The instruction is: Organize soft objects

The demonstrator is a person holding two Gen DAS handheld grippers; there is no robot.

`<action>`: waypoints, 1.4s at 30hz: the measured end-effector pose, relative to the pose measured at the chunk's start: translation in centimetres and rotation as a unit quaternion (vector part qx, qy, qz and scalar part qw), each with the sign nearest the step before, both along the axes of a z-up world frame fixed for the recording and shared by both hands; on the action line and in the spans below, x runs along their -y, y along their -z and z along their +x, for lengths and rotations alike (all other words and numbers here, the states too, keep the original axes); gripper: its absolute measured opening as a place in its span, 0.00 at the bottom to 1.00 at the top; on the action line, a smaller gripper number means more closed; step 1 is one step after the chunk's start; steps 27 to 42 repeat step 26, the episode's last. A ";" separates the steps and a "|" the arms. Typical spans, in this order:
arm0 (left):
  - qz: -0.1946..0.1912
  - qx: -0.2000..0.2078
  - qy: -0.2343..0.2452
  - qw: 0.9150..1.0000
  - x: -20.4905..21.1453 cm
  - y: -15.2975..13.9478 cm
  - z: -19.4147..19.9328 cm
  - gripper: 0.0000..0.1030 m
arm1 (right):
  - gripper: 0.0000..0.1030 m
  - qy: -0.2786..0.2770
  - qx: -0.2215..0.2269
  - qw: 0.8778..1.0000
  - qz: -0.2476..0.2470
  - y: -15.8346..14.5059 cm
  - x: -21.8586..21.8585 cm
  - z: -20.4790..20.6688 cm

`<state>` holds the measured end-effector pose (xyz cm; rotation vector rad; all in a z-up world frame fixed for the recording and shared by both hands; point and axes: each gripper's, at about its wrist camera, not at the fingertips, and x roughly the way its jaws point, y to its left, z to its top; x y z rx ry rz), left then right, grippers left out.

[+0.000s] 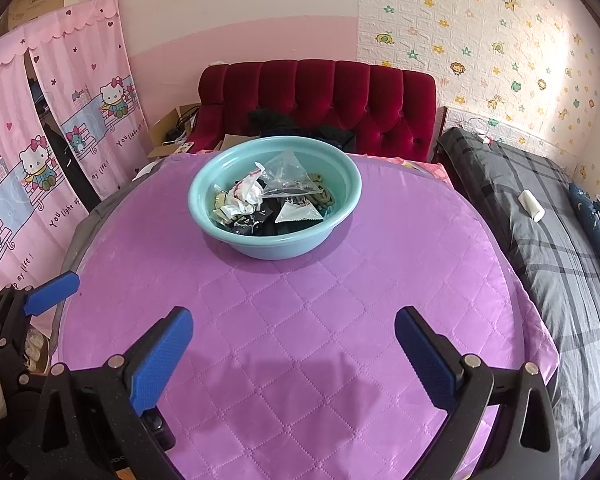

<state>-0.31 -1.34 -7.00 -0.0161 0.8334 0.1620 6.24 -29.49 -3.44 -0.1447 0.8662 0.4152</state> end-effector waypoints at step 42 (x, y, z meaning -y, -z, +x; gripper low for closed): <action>-0.001 0.001 0.000 1.000 -0.1 0.0 0.0 1.00 | 1.00 0.003 0.001 1.000 -0.001 -0.1 -0.4 0.0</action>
